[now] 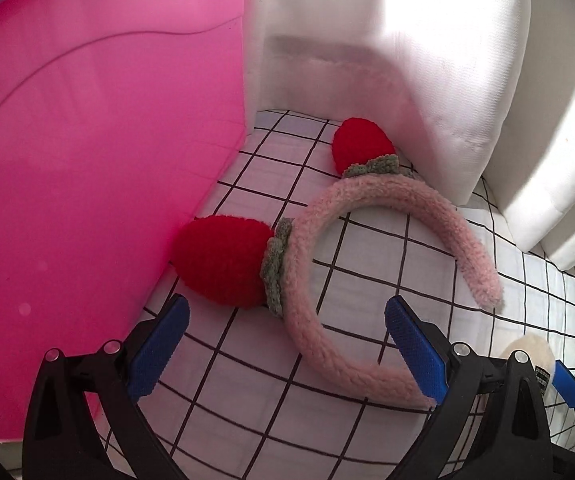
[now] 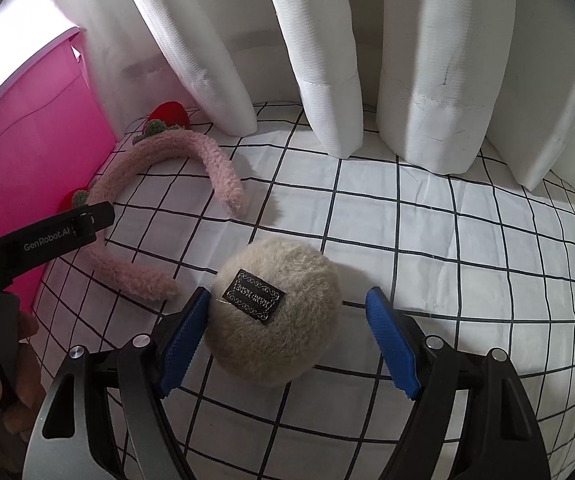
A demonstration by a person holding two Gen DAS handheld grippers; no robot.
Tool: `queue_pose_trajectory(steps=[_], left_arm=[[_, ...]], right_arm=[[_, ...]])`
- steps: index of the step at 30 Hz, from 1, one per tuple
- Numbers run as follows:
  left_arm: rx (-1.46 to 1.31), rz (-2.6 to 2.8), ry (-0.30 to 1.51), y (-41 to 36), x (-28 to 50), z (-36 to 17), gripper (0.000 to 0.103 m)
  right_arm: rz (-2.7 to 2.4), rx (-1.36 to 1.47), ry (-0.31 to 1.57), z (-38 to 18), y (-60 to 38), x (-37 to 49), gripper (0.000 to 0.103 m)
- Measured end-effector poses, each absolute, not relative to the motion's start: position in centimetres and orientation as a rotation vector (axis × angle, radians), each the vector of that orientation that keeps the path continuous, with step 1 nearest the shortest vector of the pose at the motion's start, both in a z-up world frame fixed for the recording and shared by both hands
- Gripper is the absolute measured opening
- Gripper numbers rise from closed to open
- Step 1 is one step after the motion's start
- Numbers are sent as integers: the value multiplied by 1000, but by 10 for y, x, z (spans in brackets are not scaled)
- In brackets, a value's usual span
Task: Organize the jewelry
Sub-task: 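Close the left tool on the headband while the right tool grips the fluffy ball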
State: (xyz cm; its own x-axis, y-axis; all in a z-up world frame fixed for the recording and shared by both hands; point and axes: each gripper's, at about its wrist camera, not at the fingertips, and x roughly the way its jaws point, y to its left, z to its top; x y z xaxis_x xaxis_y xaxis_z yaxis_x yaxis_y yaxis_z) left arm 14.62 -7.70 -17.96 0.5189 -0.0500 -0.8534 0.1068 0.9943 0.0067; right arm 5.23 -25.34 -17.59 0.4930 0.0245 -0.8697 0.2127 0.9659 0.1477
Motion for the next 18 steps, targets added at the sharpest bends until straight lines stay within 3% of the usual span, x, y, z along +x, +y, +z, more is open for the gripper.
queue_pose_trajectory(steps=[18], left_arm=[[103,-70,1037,-83,174,-201,97]], right_arm=[[-111,226,1075,-192,-246,78,76]])
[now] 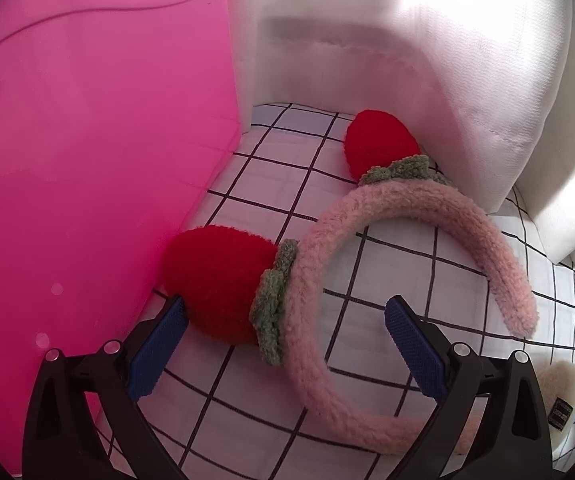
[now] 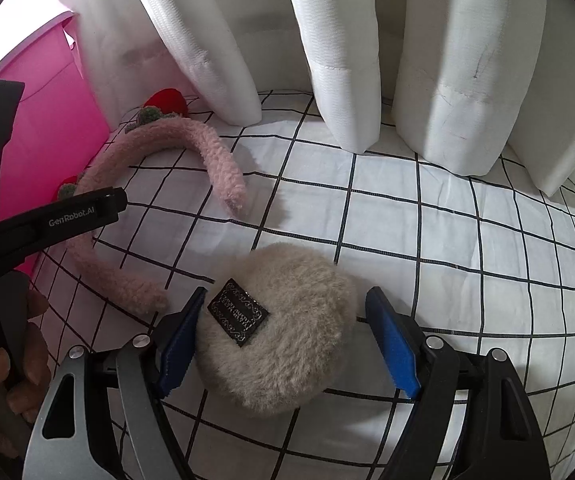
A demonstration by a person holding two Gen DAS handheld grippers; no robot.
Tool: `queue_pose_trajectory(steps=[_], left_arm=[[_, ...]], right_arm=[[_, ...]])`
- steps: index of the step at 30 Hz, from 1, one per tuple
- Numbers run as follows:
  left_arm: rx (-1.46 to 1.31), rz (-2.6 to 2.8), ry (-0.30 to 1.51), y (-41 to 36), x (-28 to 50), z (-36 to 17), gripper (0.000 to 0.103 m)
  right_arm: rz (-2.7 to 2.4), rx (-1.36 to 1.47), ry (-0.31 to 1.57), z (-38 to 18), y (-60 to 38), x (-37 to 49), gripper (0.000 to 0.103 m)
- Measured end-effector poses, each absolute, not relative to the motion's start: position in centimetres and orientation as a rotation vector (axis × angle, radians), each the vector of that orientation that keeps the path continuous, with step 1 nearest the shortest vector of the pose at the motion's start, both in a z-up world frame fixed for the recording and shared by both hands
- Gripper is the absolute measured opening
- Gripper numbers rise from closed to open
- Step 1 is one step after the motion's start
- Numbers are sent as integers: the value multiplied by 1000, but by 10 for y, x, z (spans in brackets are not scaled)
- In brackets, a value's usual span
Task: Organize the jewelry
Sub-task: 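Close the left tool on the headband while the right tool grips the fluffy ball, then lift the headband and fluffy ball and carry both over the pink tub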
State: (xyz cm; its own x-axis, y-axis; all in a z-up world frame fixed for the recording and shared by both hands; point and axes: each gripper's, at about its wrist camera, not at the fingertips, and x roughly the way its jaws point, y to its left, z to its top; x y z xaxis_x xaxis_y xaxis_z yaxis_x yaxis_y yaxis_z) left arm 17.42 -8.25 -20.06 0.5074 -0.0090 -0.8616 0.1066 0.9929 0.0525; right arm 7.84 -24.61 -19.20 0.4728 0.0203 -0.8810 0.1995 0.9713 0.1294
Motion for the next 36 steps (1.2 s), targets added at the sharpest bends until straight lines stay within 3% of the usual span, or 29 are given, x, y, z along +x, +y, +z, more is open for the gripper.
queue_pose_trajectory(steps=[14,17,22,24,28,31,36], left_arm=[[65,-27,1001,-88,181,-213,97],[50,-35,1000,-79,167,-209,93],[55,-76,991,-83,157,-205,72],[50,-88,992,-84,153,-202,57],[50,-104,997,-85,149,-198,37],[27,-127,1008,-81,145,-196,13],[16,-138,1025,-73,133,-193,10]], right_arm=[[-128,144,1058,-200,-233,92,76],[-125,130,1051,-202,-232,91,75],[-125,131,1045,-200,-234,82,72],[-126,134,1039,-198,-236,77,65],[-119,149,1036,-196,-240,71,62],[-122,166,1029,-194,-244,65,61],[-118,183,1013,-188,-253,53,61]])
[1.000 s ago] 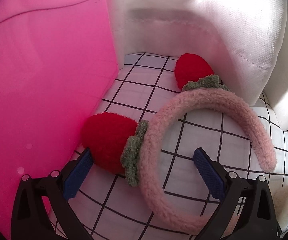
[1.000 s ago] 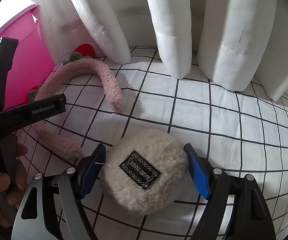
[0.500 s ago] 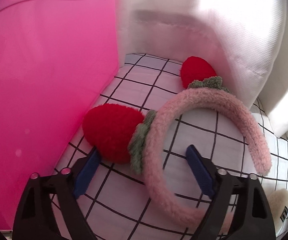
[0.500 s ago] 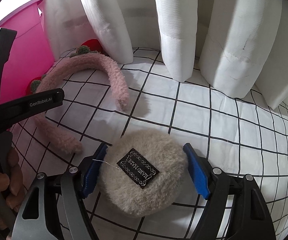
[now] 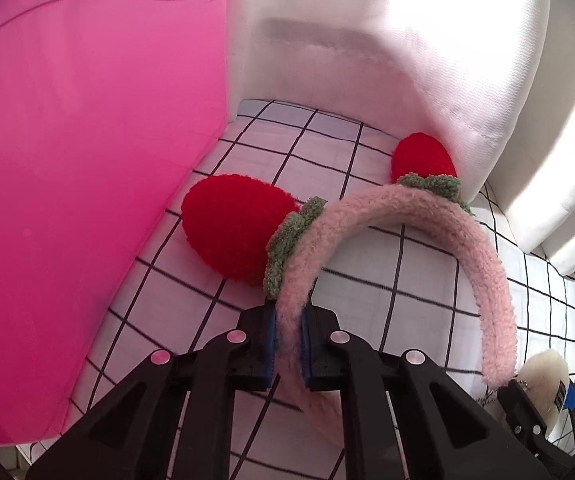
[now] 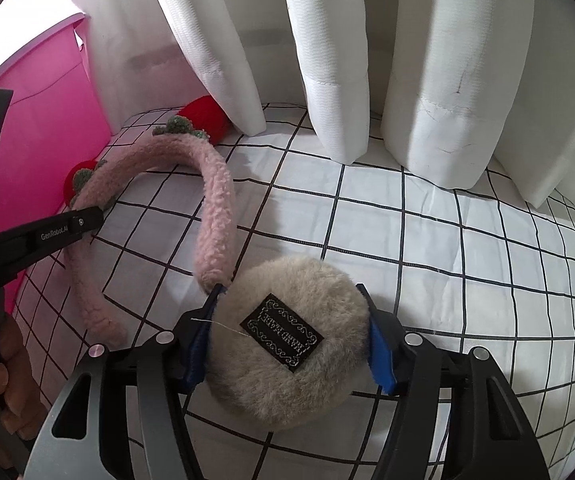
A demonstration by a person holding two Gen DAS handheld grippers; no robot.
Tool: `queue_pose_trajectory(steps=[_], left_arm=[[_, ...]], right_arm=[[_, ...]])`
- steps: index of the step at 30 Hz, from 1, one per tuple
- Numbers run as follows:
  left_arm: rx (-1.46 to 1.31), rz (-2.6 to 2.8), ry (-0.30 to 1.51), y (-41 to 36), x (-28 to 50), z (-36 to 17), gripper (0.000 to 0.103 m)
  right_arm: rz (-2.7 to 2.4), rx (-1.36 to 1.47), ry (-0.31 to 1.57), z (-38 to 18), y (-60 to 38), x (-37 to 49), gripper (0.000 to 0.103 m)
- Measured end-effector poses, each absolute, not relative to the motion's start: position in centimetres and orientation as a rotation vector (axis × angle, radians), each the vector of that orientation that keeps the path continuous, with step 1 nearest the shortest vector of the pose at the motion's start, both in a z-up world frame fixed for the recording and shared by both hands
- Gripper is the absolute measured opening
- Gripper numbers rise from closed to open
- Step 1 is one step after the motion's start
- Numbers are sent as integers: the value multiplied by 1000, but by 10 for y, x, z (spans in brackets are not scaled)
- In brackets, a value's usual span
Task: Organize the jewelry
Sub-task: 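Lift the headband and fluffy ball and carry both over the pink tub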
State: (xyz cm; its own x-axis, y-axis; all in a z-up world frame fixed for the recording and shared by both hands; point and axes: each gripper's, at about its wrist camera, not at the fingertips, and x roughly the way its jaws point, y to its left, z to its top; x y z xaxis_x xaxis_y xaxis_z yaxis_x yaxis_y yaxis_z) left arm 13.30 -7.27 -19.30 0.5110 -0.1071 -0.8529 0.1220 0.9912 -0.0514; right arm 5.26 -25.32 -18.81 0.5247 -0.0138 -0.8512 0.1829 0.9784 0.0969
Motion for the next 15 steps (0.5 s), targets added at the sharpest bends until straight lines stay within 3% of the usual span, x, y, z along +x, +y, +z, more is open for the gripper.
queue_pose_trajectory(steps=[15], left_arm=[[45,-181,970,-66,90,-164,10]], right_arm=[[-136,216,992,-166,-271,7,61]])
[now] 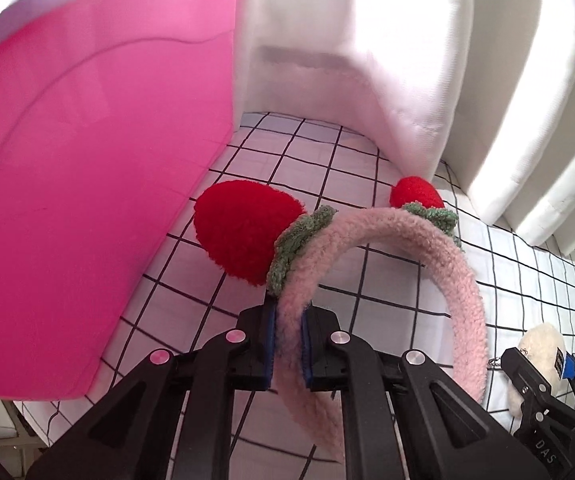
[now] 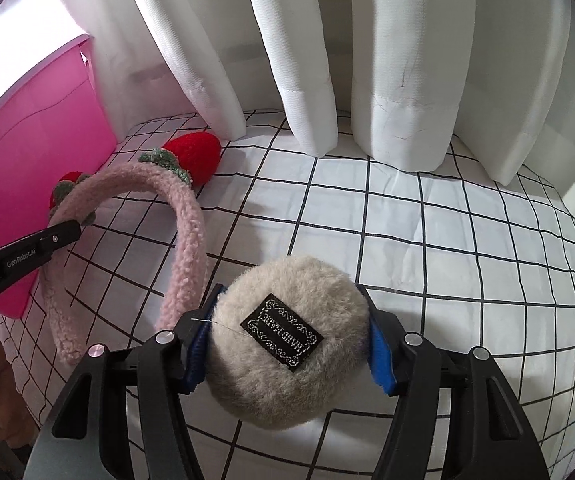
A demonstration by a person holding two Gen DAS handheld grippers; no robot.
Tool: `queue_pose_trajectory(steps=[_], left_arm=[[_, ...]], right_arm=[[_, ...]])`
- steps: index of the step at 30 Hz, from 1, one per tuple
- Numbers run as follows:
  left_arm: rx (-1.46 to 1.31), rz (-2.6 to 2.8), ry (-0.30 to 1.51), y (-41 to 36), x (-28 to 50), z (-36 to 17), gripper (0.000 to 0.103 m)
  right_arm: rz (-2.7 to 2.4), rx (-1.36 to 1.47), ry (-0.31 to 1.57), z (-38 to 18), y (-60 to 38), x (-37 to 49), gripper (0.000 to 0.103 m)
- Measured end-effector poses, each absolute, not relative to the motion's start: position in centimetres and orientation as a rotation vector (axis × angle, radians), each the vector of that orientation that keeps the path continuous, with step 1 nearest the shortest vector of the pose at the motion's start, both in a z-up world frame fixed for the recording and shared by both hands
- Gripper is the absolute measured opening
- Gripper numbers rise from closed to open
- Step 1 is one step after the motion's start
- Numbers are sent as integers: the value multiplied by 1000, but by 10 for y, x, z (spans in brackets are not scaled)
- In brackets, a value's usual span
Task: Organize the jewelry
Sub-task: 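Lift the headband and fluffy ball and carry both over the pink tub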
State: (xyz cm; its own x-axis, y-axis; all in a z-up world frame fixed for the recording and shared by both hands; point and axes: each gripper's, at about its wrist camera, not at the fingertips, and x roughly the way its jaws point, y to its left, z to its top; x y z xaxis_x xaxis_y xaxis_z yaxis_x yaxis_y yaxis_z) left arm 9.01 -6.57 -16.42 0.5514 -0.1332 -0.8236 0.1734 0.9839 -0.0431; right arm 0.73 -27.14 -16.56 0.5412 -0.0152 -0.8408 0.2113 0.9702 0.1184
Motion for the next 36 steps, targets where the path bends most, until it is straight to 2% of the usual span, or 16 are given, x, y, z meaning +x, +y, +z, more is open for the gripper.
queue_pose_trajectory(steps=[15,27,36], left_arm=[[51,-236,894,-62,57,-116,10],[24,-278,770,-49,32,-42,11],[-17,-214,666,-8,31,14,11]], right_arm=[[-147,197,917,-111,-273,-14,61],[-140,144,802,-38,-270,-39,61],[-72,96,697,11,-246,-28,61]])
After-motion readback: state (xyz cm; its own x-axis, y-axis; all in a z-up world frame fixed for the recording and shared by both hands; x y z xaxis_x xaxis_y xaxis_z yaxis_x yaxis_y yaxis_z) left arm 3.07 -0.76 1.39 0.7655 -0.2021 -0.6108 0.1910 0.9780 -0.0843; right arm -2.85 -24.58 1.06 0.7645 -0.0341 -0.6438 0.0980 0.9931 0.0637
